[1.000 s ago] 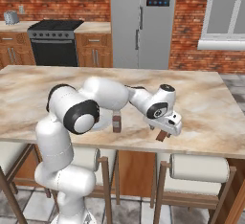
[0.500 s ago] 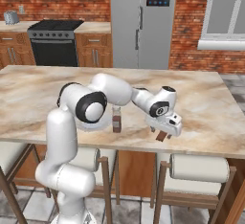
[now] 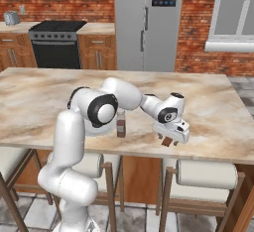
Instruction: Take the cinnamon bottle from the cabinet and place it on the dining table, next to the plate with the cupcake. Then take the chocolate from the dining counter and place it on the cupcake plate.
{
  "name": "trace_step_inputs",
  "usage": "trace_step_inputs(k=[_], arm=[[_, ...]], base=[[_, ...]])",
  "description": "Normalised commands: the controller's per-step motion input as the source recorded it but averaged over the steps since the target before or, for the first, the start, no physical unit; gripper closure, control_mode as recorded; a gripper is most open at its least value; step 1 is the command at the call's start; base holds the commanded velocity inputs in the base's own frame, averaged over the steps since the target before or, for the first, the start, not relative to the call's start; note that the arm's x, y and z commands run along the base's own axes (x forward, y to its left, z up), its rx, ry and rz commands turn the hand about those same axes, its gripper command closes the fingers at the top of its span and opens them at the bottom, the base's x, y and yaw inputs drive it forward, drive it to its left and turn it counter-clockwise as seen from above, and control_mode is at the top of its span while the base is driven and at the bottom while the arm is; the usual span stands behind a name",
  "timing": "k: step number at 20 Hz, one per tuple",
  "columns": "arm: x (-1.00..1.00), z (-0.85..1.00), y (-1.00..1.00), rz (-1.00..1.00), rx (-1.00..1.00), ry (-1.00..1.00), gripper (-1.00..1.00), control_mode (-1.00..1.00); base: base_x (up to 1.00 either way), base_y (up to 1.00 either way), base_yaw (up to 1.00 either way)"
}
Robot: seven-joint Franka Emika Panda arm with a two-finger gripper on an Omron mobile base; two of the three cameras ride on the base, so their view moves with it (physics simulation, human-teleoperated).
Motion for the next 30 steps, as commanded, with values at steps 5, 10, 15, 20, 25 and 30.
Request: trace_step_inputs(k=[5,10,15,20,25,30], arm=[[0.00,-0.43,-0.01,0.00,0.00,0.00,-1.00,-1.00],[0.00,-0.64,0.00,0.00,0.00,0.00,1.00,-1.00],[0.00,-0.91,0.20,0.00,-0.03,0.00,1.00,-1.00],[0.00,-0.75,0.18,0.00,-0.04,0.00,1.00,-1.00],[-0.12,-0.12,0.00,0.00,0.00,0.00,1.00,-1.00],[-0.19,0.50,0.00,0.00,0.00,0.00,1.00,-1.00]], base=[[0.00,0.00,0.00],[0.00,0.00,0.00],[0.00,0.00,0.00],[0.00,0.00,0.00],[0.00,0.00,0.00],[0.00,0.00,0.00]])
